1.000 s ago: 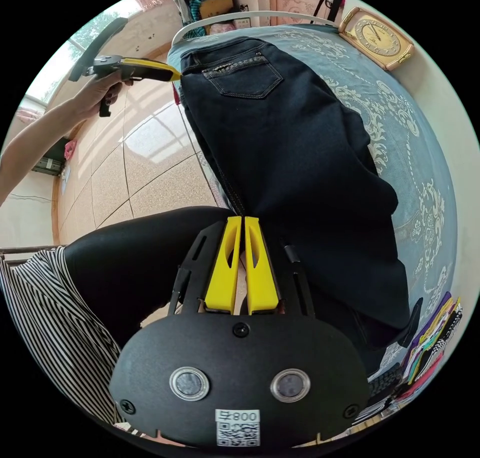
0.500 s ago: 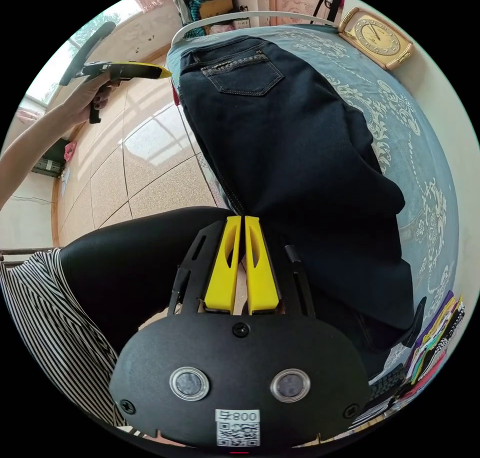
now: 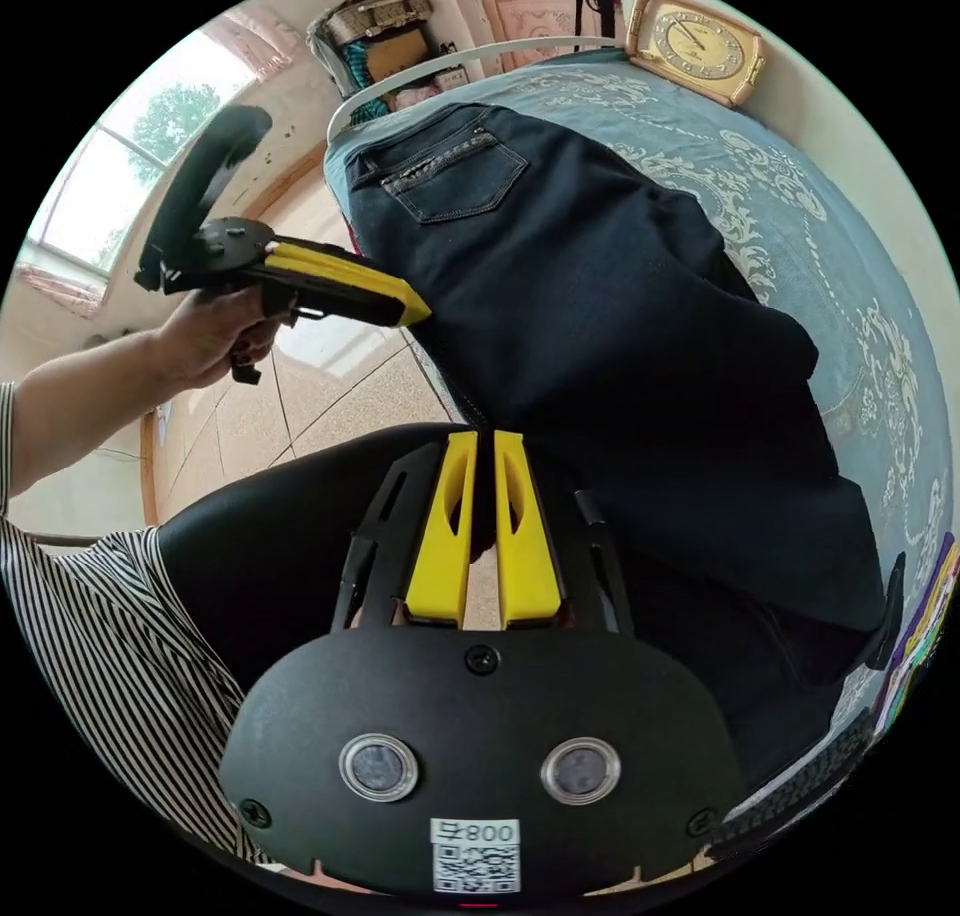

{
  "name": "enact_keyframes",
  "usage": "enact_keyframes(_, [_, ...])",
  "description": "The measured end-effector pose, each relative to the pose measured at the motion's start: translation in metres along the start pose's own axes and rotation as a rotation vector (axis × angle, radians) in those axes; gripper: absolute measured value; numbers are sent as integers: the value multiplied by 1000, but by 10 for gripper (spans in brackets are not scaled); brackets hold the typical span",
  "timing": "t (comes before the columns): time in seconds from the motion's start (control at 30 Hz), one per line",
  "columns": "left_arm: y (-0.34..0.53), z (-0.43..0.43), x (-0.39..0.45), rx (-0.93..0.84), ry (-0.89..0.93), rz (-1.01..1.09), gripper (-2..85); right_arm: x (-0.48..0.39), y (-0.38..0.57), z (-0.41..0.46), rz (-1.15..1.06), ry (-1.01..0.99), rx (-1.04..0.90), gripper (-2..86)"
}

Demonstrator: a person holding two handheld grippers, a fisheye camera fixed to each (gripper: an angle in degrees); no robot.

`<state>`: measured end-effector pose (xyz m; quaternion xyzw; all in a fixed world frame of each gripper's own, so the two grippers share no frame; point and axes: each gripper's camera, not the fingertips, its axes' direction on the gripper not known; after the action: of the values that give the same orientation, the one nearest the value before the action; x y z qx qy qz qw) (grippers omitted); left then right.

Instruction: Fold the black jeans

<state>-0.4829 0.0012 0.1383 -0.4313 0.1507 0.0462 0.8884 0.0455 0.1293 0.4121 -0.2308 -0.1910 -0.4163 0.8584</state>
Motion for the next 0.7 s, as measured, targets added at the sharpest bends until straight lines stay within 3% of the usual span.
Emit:
enact_keyframes(0.2, [-25,5,28,-22,-10,10,0,62,52,-44,228,-78,187,5])
enact_keyframes(0.4, [-51,0,71,2,-53,7,1,119,92,-17,384,-96,131,3])
enact_keyframes(0.53, [-77,-12,125,61,-97,124,6,127,107,-18,402,-103,166,4])
enact_keyframes(0.7, [-124,-14,195,131,9,281,35,167,168,-56,580,-75,348,16])
